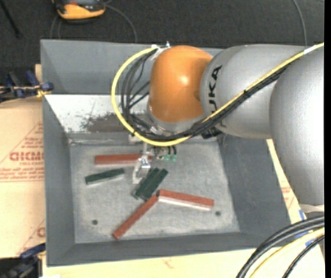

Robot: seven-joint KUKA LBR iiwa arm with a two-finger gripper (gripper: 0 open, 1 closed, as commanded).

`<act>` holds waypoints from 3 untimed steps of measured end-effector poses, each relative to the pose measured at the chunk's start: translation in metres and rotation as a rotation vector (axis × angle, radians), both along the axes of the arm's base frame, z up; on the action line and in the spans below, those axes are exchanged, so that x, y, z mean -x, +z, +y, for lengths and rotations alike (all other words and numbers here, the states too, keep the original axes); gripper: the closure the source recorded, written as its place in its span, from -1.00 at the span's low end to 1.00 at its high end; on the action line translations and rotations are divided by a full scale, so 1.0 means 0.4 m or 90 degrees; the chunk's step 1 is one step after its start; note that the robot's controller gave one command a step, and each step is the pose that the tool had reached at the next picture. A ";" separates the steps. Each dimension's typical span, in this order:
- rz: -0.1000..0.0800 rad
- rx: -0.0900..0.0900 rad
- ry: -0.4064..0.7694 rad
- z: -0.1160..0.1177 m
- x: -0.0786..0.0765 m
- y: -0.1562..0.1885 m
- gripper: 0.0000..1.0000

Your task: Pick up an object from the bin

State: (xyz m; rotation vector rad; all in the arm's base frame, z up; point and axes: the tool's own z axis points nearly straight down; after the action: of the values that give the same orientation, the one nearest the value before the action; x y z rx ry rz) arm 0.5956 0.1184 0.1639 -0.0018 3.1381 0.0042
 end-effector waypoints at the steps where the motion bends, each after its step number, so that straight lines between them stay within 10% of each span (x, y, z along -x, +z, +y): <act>1: -0.004 0.002 0.094 -0.012 -0.081 -0.126 -1.00; 2: -0.001 0.000 0.092 -0.016 -0.135 -0.214 -1.00; 3: -0.007 -0.001 0.069 -0.033 -0.072 -0.212 -1.00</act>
Offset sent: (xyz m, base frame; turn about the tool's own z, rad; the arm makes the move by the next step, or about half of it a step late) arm 0.0527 -0.0068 -0.0939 -0.1435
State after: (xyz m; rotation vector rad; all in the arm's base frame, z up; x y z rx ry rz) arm 0.6242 0.1053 0.0790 -0.1707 3.1226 0.0066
